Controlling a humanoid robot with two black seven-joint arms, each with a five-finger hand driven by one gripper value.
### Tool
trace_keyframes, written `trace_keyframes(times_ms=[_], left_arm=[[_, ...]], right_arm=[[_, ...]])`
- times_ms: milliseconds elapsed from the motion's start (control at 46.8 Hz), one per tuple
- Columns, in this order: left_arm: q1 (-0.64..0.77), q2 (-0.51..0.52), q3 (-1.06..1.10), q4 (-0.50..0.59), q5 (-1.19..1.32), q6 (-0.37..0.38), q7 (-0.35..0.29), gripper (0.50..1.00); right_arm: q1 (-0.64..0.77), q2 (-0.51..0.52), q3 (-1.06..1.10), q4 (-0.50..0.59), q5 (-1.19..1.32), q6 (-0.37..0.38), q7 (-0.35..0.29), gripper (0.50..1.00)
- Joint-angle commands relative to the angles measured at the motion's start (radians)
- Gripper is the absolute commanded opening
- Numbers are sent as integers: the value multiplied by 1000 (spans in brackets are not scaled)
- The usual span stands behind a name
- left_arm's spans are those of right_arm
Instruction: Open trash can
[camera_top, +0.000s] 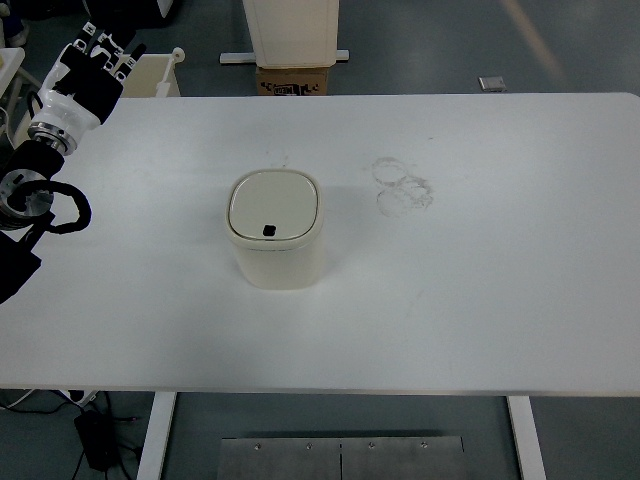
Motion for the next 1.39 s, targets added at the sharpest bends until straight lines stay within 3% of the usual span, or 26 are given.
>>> trace_keyframes(times_ms=[0, 171, 321, 492, 641, 727, 855, 1112, 1304, 1368], left_arm=[[-1, 24, 24, -53, 0, 9, 0, 1000], [-12, 119, 92, -211, 0, 78, 0, 1000], [-69, 197, 193, -307, 3, 91, 0, 1000], [-156, 266, 369, -355, 14, 81, 0, 1000], [-204, 297, 401, -367, 15, 78, 3, 1000], [-234, 329, 429, -429, 15, 78, 9, 1000], [-296, 372, 497, -536, 17, 80, 75, 1000], [-428, 380, 596, -577, 147, 72, 169, 1000], [-566, 413, 720, -643, 219, 2, 175, 1000], [-610, 426, 766, -677, 251, -43, 213, 1000]], right_arm=[[0, 0, 0, 0, 0, 0, 0, 993], [0, 0, 0, 0, 0, 0, 0, 993], [0, 0, 0, 0, 0, 0, 0, 993], [0, 0, 0, 0, 0, 0, 0, 993], [0, 0, 0, 0, 0, 0, 0, 993], [0, 0, 0, 0, 0, 0, 0, 993], [0, 0, 0, 0, 0, 0, 0, 993], [0, 0, 0, 0, 0, 0, 0, 993], [0, 0, 0, 0, 0, 0, 0, 993], [0, 0, 0, 0, 0, 0, 0, 993]])
